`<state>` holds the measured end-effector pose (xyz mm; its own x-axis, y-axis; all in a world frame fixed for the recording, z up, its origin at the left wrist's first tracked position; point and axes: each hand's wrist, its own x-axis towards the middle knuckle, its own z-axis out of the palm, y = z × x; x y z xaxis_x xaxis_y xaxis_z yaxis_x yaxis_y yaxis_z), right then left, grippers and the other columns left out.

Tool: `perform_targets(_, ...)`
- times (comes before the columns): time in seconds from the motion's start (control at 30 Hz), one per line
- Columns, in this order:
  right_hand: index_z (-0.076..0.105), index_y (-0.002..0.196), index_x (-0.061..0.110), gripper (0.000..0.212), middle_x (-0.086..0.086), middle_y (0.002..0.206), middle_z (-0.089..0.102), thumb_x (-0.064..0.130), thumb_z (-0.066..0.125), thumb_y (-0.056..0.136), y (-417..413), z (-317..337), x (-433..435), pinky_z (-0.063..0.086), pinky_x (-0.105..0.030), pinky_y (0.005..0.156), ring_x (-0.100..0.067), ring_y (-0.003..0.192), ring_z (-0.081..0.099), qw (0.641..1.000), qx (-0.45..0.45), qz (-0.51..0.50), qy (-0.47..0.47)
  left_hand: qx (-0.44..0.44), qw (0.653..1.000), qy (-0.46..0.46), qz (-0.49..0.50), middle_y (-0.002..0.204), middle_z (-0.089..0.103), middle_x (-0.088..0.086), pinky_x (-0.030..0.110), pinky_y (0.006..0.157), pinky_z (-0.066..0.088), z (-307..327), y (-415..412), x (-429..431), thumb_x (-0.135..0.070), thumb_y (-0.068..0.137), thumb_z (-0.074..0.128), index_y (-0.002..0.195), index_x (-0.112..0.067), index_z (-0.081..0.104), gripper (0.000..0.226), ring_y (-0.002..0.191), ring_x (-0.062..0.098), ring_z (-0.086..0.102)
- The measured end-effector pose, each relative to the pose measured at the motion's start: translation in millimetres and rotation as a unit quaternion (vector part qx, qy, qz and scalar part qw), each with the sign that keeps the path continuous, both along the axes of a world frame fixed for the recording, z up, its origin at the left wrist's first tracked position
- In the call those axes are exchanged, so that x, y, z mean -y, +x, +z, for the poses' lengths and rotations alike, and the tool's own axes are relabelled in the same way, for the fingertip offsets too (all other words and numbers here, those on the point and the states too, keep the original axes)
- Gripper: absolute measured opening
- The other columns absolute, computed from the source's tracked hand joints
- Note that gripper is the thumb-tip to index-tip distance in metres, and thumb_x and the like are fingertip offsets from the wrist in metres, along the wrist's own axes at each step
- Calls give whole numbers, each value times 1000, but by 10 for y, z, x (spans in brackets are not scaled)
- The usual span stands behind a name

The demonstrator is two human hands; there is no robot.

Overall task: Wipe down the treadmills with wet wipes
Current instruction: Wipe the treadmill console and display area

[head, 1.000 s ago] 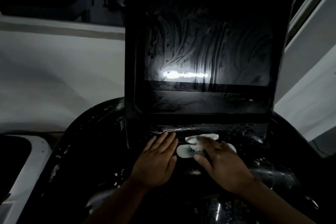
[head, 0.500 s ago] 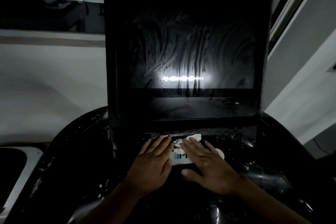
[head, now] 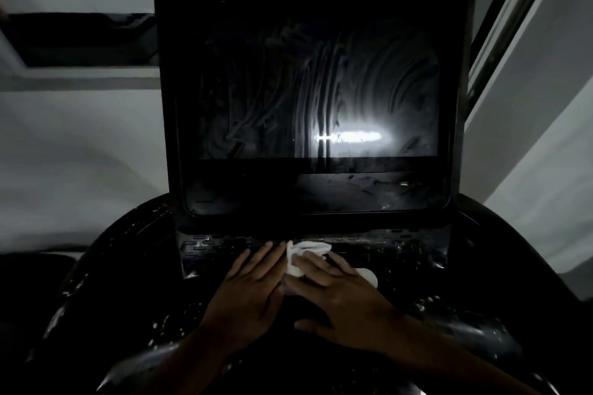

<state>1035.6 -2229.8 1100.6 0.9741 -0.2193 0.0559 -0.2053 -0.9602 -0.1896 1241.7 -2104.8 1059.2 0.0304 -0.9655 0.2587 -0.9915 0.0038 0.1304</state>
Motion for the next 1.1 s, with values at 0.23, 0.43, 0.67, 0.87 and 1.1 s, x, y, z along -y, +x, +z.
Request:
perform_targets(0.23,46,150,19,72,2,163,30,68,25,102,-175,-58,403,17,-44,117,-13,152,21,993,20,-68,-96,-22,999,2,24,167,23,-1,35,122,17,78,-15,-27,-46,107,23,156,-14,37,61,155,12,16)
perform_targets(0.43,52,147,19,80,0,153,48,73,18,98,-116,-88,173,21,-46,113,-17,145,39,992,31,-99,-75,11,1000,1,1,166,28,-1,38,120,20,112,-46,17,-42,104,34,155,-16,39,58,153,14,22)
perform_targets(0.67,29,158,27,80,9,163,24,77,16,96,-742,-159,351,29,-47,118,-8,150,25,971,16,-235,-26,5,999,26,-37,164,31,-1,37,119,19,219,-236,237,-36,97,41,154,-16,42,60,152,15,26)
perform_targets(0.87,20,160,29,87,8,165,20,83,11,91,-710,-82,335,10,-38,123,-6,152,12,975,17,-221,24,-2,995,52,-85,164,30,-5,34,120,13,318,-514,534,-39,94,42,153,-19,44,62,152,12,26)
perform_targets(1.1,27,158,29,98,12,162,16,89,5,84,-1285,-195,454,17,-45,121,-9,151,19,934,40,-353,38,-3,986,101,-131,167,-4,-16,29,123,-9,407,-769,932,-50,94,11,162,-28,14,72,152,-1,-14)
